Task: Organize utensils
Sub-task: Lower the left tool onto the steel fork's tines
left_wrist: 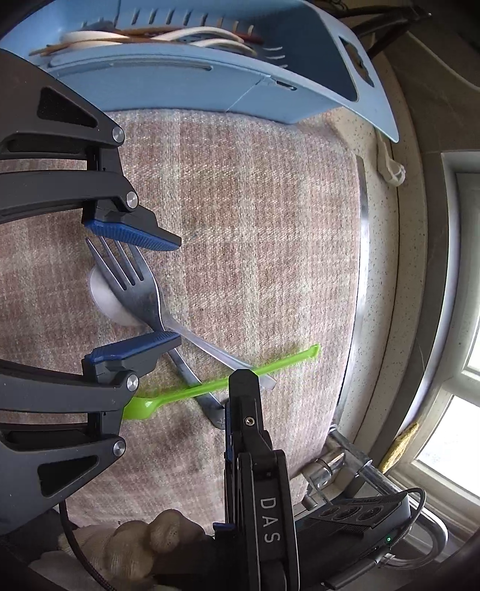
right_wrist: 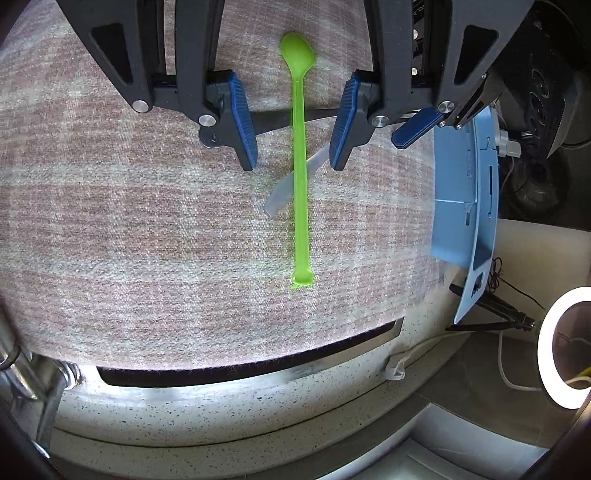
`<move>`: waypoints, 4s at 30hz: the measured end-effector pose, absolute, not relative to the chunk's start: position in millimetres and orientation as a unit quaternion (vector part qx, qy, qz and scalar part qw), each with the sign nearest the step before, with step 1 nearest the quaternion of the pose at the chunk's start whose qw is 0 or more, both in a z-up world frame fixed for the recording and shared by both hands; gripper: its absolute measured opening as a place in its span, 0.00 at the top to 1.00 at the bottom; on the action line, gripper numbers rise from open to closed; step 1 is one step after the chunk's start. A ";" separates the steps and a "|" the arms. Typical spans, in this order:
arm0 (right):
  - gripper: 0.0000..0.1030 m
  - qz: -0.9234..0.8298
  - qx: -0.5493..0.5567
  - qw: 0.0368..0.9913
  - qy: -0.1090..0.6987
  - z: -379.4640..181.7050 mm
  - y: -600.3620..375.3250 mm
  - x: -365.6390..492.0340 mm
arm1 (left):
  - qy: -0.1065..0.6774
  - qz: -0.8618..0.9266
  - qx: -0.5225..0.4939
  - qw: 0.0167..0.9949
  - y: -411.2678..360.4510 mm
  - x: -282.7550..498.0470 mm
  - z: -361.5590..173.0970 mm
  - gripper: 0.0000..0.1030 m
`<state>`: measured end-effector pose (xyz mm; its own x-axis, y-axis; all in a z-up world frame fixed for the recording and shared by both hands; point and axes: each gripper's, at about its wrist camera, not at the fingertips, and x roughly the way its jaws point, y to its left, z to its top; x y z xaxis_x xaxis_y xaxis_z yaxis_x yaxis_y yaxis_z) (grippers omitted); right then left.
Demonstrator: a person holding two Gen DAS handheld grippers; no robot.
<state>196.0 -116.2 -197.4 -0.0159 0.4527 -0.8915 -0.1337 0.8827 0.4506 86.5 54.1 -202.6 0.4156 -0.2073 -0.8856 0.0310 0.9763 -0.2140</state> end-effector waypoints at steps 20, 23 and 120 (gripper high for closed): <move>0.64 0.181 0.084 0.703 0.683 -192.5 -132.1 191.6 | 0.533 -0.083 -0.075 0.839 32.8 78.2 -205.8 0.57; 0.64 0.180 0.075 0.708 0.679 -187.1 -126.7 192.3 | 0.526 -0.085 -0.081 0.842 33.8 73.0 -206.0 0.57; 0.69 0.279 0.221 0.632 0.688 -217.1 -149.7 133.8 | 0.554 -0.138 -0.061 0.819 -0.9 -22.1 -206.1 0.60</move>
